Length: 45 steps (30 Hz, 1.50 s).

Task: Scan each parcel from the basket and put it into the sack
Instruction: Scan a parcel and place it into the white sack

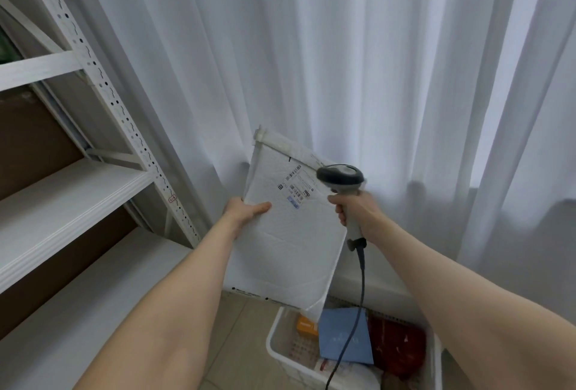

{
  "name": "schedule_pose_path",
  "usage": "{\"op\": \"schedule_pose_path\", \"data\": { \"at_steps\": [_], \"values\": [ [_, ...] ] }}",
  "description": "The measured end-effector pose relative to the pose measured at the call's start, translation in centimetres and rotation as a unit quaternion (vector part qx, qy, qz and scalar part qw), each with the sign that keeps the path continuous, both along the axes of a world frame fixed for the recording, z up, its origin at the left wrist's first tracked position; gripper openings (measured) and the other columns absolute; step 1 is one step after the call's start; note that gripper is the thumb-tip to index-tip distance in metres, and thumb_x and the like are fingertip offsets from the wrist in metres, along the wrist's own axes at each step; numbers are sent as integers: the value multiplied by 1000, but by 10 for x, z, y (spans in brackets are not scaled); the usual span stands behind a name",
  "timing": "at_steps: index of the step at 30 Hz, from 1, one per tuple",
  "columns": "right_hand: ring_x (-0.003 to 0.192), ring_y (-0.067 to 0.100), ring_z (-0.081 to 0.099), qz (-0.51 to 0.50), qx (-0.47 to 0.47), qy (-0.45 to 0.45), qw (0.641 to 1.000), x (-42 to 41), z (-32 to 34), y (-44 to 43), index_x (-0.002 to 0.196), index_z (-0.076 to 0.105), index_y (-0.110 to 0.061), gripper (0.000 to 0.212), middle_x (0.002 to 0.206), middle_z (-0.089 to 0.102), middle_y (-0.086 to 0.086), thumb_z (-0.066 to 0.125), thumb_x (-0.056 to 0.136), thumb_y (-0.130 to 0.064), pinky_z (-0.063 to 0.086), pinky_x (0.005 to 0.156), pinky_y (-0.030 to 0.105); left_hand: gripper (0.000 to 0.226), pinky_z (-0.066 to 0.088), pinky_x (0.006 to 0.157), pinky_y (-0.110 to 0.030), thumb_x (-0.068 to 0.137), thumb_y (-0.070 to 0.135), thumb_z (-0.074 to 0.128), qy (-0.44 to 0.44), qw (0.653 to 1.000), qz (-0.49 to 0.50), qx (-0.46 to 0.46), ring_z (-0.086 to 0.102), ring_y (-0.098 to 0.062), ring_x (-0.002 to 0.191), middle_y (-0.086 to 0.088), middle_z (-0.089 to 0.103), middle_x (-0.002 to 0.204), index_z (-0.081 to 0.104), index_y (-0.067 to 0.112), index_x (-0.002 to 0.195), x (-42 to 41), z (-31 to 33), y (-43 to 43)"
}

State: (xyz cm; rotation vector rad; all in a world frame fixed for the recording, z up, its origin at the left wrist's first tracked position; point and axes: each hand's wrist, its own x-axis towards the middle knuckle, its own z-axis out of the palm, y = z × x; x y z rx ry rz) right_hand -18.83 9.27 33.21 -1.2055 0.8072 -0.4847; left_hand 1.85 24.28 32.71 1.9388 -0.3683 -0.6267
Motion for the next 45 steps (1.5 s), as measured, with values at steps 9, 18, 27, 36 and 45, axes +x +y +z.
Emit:
{"op": "schedule_pose_path", "data": {
  "at_steps": [9,18,27,36,45],
  "values": [
    [37,11,40,79,-65,46,994,-3,6,17,87,58,-7,6,58,49,9,59,88,-2,33,41,20,70,52,92,-43,60,33,88,-92,991,-45,87,64,-27,102,-10,65,114,56,6,117,10,1,4],
    [44,16,43,81,-59,47,994,-8,-5,21,95,60,-2,11,58,53,8,63,85,-5,37,46,25,61,49,96,-41,70,29,83,-156,975,-56,145,61,-28,106,-12,63,118,56,8,121,14,8,6],
    [44,14,45,81,-79,59,992,-11,-4,25,78,57,-6,9,57,54,7,63,85,-6,39,47,25,51,47,96,-35,75,26,80,-186,968,-65,157,59,-28,110,-14,63,120,61,7,119,18,7,5],
    [44,16,43,61,-102,60,991,-18,-7,31,69,59,-4,16,55,54,7,63,84,-4,38,46,26,46,46,94,-33,77,24,79,-190,967,-63,158,59,-29,109,-14,64,118,64,8,117,31,5,6],
    [43,14,42,69,-102,62,990,-16,-6,44,78,57,-3,8,56,53,7,62,84,-3,37,45,25,45,48,95,-35,74,26,81,-193,967,-46,159,61,-28,106,-14,66,116,66,7,112,40,2,8]
  ]
}}
